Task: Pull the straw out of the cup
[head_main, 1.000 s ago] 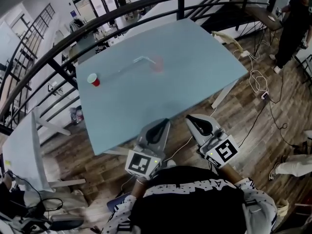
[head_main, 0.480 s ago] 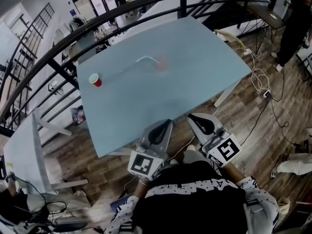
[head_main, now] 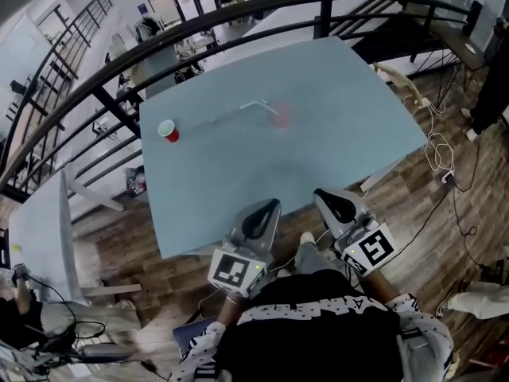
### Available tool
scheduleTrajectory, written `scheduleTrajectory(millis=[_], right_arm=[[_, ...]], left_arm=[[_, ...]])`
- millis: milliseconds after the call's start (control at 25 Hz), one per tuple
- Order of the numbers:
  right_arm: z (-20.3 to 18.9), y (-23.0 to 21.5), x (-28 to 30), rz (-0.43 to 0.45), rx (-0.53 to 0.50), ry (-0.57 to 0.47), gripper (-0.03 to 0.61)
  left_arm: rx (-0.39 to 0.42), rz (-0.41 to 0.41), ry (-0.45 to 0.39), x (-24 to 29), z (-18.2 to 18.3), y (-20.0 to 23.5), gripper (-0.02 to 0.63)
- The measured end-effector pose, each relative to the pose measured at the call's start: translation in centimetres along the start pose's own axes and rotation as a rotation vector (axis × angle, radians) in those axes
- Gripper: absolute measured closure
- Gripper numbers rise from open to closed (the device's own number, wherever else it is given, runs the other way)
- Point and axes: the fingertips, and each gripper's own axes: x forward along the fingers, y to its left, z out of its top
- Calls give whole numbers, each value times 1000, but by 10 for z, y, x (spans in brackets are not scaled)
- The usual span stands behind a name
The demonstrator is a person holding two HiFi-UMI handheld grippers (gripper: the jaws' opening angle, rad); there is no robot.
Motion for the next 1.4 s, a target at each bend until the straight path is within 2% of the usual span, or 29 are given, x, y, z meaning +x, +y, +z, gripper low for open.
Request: scheduleTrajectory(millis=[440,640,760,920,1400], right_arm=[[-2,-65,32,46,-6,-20,578],[-6,-90,42,67,-6,-22,578],[-7,-99,51,90,4,-28,578],[-11,-115,61,112,22,-47,578],[-6,-155,84,202,28,-79,578]], left_arm=[[28,18,-5,71,3,22,624],[-5,33,9,96,7,26,624],[-39,56,25,107,9,31,624],[0,90,23,117,6,41,624],[-10,195,27,155,13,57,624]])
